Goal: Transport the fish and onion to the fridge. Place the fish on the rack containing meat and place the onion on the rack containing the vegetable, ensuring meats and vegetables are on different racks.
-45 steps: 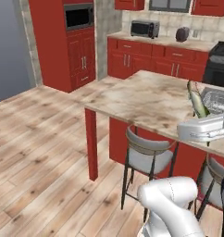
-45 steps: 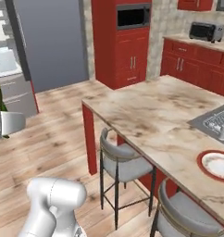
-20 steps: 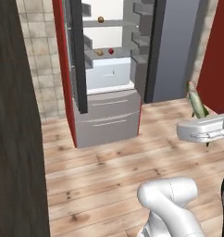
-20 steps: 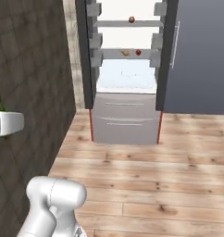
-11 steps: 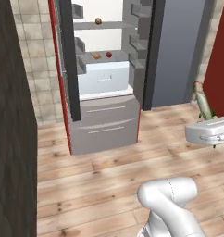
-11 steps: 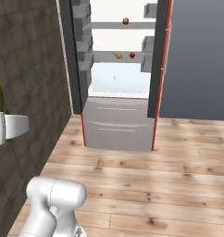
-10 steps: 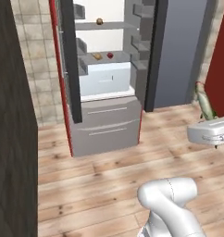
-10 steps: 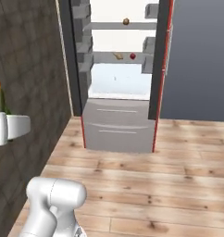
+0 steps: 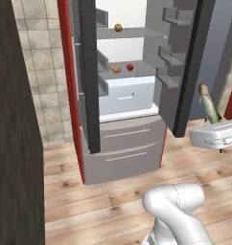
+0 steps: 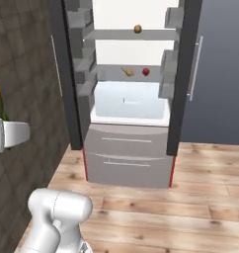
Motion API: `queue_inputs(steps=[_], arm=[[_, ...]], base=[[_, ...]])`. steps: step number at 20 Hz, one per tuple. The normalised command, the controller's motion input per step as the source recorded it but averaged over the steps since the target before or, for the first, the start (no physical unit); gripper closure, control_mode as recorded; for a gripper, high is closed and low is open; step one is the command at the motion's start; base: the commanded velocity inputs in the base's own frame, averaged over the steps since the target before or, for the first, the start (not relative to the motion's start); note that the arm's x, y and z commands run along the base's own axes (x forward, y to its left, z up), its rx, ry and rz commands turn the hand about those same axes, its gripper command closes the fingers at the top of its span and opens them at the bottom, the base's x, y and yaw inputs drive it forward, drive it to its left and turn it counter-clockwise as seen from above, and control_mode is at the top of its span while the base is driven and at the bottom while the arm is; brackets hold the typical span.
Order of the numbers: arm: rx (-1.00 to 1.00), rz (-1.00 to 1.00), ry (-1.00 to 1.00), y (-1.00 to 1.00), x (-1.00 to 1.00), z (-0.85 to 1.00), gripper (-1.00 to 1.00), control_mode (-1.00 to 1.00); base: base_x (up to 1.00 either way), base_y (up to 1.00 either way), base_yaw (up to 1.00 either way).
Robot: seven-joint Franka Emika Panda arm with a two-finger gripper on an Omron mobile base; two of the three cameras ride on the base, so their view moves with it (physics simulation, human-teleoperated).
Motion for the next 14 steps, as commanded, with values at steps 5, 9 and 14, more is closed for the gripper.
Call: queue_inputs(steps=[5, 9, 14], arm=[[0.0, 0.0, 0.0, 0.0, 0.0, 0.0, 1.0, 1.0], [0.0, 0.0, 0.0, 0.0, 0.0, 0.0, 1.0, 1.0], [0.0, 0.0, 0.0, 0.0, 0.0, 0.0, 1.0, 1.0]], base=[[0.59, -0.02, -0.02], [0.76, -0.02, 0.0], [0.45, -0.4, 0.0]])
